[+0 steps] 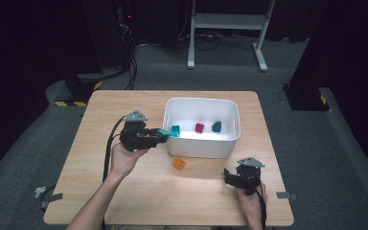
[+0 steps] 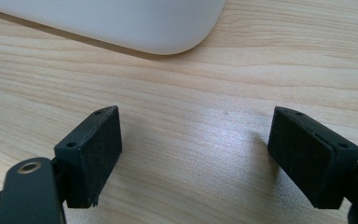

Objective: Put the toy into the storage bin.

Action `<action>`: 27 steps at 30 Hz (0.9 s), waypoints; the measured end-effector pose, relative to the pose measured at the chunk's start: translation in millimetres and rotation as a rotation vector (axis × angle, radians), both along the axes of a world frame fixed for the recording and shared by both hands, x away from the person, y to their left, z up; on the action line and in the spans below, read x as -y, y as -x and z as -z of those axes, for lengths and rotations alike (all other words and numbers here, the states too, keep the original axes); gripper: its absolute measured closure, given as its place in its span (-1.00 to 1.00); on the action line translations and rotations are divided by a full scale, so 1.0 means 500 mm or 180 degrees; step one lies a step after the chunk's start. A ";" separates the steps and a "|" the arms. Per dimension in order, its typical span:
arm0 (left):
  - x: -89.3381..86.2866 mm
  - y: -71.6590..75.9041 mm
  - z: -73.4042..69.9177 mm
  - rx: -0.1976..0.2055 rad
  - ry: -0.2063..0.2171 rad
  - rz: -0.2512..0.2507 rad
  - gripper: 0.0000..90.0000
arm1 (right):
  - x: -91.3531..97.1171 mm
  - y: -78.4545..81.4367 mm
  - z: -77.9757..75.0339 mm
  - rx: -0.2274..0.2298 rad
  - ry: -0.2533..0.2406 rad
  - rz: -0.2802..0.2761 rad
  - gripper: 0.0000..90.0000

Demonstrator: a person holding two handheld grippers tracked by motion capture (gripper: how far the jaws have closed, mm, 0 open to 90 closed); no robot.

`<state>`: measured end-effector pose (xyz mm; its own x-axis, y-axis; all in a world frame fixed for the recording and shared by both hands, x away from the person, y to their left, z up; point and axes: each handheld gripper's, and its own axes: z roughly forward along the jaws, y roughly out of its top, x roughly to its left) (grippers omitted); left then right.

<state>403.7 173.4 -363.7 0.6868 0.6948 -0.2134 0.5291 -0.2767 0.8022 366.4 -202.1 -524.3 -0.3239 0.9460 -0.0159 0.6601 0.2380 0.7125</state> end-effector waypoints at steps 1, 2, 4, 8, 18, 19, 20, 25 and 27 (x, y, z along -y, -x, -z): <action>0.000 -0.002 -0.001 -0.0006 0.0008 -0.0003 0.29 | 0.000 0.000 0.000 0.0000 -0.0001 0.0000 -0.62; -0.001 -0.004 -0.002 -0.0008 0.0024 -0.0005 0.29 | 0.000 0.000 0.000 0.0000 0.0000 0.0000 -0.62; -0.001 -0.008 -0.004 -0.0023 0.0047 -0.0014 0.29 | 0.000 0.000 0.000 0.0001 0.0000 -0.0001 -0.62; 0.005 -0.013 -0.010 0.0028 -0.0038 -0.0028 0.29 | 0.000 0.000 0.000 0.0000 0.0000 0.0000 -0.62; 0.034 -0.028 -0.017 0.0036 0.0203 -0.0223 0.29 | 0.000 0.000 0.000 0.0000 -0.0001 0.0000 -0.62; 0.023 -0.035 -0.022 0.0054 -0.0063 -0.0029 0.29 | 0.000 0.000 0.000 0.0000 -0.0001 0.0000 -0.62; 0.025 -0.037 -0.023 0.0059 -0.0063 -0.0031 0.29 | 0.000 0.000 0.000 0.0000 -0.0001 0.0000 -0.62; 0.035 -0.051 -0.023 0.0040 -0.0063 -0.0031 0.29 | 0.000 0.000 0.000 0.0000 0.0000 0.0000 -0.62; 0.040 -0.055 -0.024 0.0045 -0.0079 -0.0033 0.29 | 0.000 0.000 0.000 0.0000 0.0000 0.0000 -0.62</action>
